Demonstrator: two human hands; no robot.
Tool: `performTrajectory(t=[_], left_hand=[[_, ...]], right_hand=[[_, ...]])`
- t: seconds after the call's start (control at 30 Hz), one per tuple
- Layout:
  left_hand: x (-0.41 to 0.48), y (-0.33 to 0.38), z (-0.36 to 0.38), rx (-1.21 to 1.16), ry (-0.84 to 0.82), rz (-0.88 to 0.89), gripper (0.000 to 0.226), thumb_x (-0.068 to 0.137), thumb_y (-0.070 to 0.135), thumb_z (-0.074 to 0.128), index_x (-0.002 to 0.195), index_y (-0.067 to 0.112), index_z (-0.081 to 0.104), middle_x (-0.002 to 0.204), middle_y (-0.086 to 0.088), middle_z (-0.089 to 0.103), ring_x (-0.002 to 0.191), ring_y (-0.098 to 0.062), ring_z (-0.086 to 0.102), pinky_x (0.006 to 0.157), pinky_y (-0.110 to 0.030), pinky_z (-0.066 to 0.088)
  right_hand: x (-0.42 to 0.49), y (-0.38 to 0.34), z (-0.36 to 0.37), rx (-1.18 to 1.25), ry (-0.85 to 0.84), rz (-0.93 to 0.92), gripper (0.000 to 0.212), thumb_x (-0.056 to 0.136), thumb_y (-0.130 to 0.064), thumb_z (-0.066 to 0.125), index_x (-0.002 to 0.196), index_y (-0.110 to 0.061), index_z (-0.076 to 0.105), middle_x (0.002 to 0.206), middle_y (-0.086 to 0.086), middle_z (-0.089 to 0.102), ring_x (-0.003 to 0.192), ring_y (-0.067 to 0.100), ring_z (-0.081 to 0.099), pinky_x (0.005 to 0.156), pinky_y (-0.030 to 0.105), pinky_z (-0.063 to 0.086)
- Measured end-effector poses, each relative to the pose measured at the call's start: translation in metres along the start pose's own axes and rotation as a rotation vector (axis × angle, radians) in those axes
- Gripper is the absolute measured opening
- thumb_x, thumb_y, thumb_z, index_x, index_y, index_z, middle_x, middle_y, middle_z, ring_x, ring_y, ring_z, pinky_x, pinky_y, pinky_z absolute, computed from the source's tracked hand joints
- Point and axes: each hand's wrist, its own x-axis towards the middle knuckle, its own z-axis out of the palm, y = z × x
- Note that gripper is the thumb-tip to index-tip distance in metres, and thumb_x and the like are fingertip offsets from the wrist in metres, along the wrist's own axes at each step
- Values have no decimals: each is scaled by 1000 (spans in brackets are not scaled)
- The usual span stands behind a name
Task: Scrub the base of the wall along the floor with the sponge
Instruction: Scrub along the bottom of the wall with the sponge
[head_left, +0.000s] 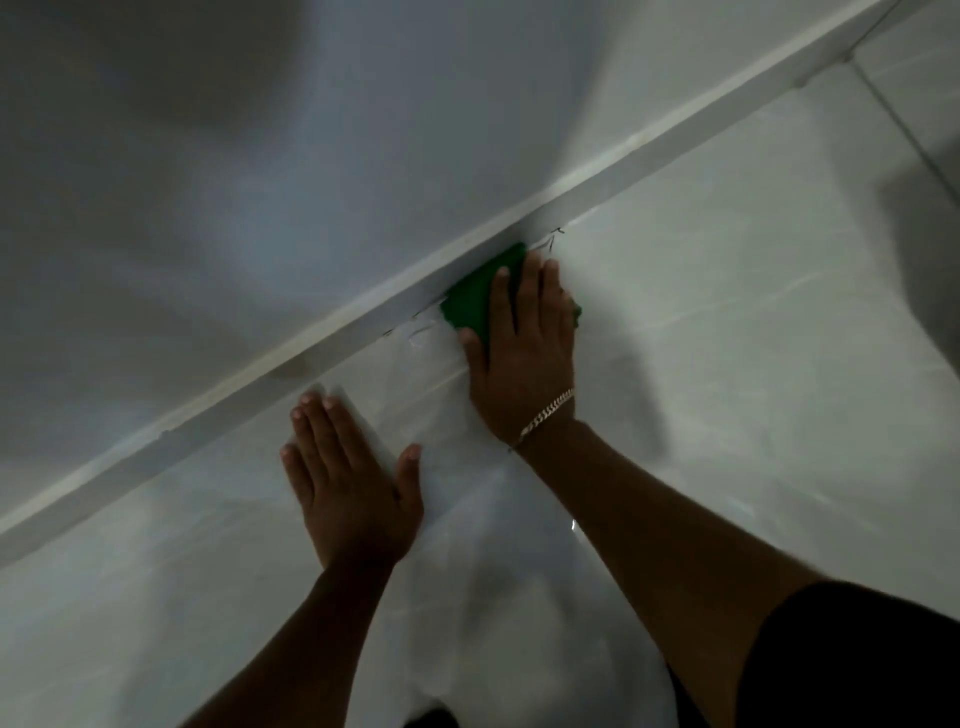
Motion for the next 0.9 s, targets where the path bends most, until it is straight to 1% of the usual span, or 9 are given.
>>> performTrajectory(t=[0.1, 0.13, 0.27, 0.33, 0.43, 0.57, 0.63, 0.8, 0.9], left_hand=[[1, -3, 2, -6, 15, 6, 94, 93, 65, 25, 158, 1, 4, 168, -23, 4, 157, -34, 1, 127, -54, 9], [1, -3, 2, -12, 23, 5, 93, 93, 65, 25, 158, 1, 4, 168, -23, 5, 157, -35, 2, 127, -54, 9], [-1, -3, 4, -14, 47, -1, 92, 94, 64, 23, 158, 0, 6, 168, -23, 8, 157, -35, 5, 127, -54, 9], [1, -3, 4, -14, 42, -7, 92, 94, 64, 22, 157, 0, 6, 168, -23, 8, 157, -35, 5, 127, -54, 9], [0, -3, 3, -10, 29, -3, 92, 94, 64, 22, 157, 0, 5, 168, -24, 7, 157, -36, 4, 127, -54, 8], [0, -2, 0, -18, 16, 0, 93, 93, 64, 22, 158, 0, 4, 168, -24, 5, 157, -36, 3, 126, -55, 9], [-1, -1, -1, -25, 16, -4, 93, 93, 64, 22, 157, -1, 5, 168, -24, 6, 157, -37, 3, 126, -56, 10], [0, 1, 0, -13, 33, -2, 91, 94, 61, 24, 157, -2, 8, 167, -25, 9, 157, -37, 7, 126, -56, 11], [0, 0, 1, -12, 40, 2, 91, 94, 61, 25, 157, -2, 9, 167, -25, 11, 156, -38, 8, 126, -56, 11]], right_hand=[[5, 28, -5, -104, 2, -174, 62, 97, -36, 51, 147, -2, 36, 156, 26, 27, 145, 45, 23, 118, 58, 22], [11, 38, -10, -134, 7, -134, 61, 97, -36, 50, 147, -3, 36, 156, 26, 27, 145, 45, 23, 118, 58, 23], [46, 52, -30, -123, 76, 284, 65, 100, -42, 39, 150, -4, 27, 161, 20, 18, 149, 39, 14, 121, 55, 16], [53, 37, -30, -102, 84, 329, 73, 97, -50, 40, 150, -1, 27, 161, 19, 19, 149, 38, 14, 121, 53, 13], [42, 8, -23, -102, 49, 288, 80, 90, -51, 49, 148, 1, 30, 159, 20, 24, 147, 39, 20, 119, 53, 16], [15, -3, -17, -190, -66, 45, 66, 94, -35, 47, 149, -3, 30, 158, 20, 28, 145, 36, 26, 116, 49, 26], [18, 9, -22, -189, -79, -4, 61, 95, -29, 49, 148, -4, 33, 156, 19, 33, 142, 34, 31, 112, 46, 30], [53, 26, -34, -136, 39, 368, 61, 94, -27, 47, 148, -6, 31, 159, 13, 29, 144, 30, 28, 111, 44, 28], [46, 3, -30, -99, 8, 339, 66, 88, -31, 52, 146, -4, 35, 156, 14, 32, 141, 32, 30, 109, 46, 30]])
